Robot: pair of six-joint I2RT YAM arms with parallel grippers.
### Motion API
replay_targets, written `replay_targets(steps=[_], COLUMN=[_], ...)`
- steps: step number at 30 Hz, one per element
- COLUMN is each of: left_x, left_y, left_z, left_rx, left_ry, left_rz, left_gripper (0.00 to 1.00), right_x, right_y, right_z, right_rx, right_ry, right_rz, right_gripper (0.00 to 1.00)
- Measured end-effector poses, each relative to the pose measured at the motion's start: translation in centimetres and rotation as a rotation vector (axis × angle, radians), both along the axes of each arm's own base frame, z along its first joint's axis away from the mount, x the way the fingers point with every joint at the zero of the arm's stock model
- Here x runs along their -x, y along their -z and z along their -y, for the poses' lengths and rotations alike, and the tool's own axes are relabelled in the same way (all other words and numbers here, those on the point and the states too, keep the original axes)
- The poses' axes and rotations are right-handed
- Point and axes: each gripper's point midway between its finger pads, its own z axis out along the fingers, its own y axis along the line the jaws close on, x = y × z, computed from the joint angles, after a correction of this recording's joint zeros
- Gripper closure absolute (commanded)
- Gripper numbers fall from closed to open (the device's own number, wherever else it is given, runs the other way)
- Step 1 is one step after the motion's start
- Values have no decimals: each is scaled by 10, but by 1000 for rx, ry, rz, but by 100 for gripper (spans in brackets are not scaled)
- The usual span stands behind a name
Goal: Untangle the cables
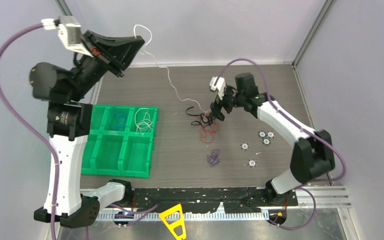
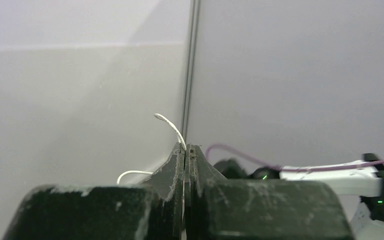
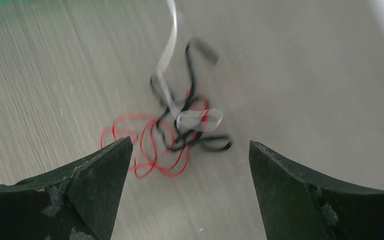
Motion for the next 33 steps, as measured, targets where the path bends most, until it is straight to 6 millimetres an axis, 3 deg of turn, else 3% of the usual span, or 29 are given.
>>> replay_targets(steps=[2,3,5,9,13,16,20,22,23,24,25,26,27,30,33], left_x=[19,26,36,48,39,30,13,10,10,11,13,14,15,16,7], left_y=[-26,-35,-46,-58,-55,-54,-48,-47,-48,-49,-51,-52,-52,-47,-16], left_z=[-1,-2,-1,0,1,2,2,1,0,-1,-1,-2,-3,-7,-12], left_rx=[14,20,32,45,43,42,39,40,41,42,43,44,44,41,23], left_ry=[18,26,48,73,73,71,59,53,50,49,49,46,44,23,-11], left_rz=[72,97,127,164,146,134,96,86,88,89,94,97,98,84,20], left_gripper=[100,100,100,100,100,100,100,100,100,100,100,100,100,100,100], right_x=[2,3,0,-19,-36,-36,-34,-31,-29,-28,-29,-29,-31,-40,-59], right_y=[61,80,91,65,34,34,57,68,74,78,81,82,83,71,21], right_z=[4,6,5,-13,-42,-58,-71,-73,-74,-75,-75,-76,-75,-73,-75], right_rx=[87,117,136,100,47,40,78,99,109,117,125,130,137,138,75], right_ry=[-18,-27,-42,-82,-142,-187,-247,-269,-280,-288,-292,-293,-288,-246,-181], right_rz=[-103,-131,-131,-25,93,115,111,98,92,91,93,91,96,89,104], right_gripper=[5,4,4,3,4,6,13,30,49,58,81,88,93,95,95])
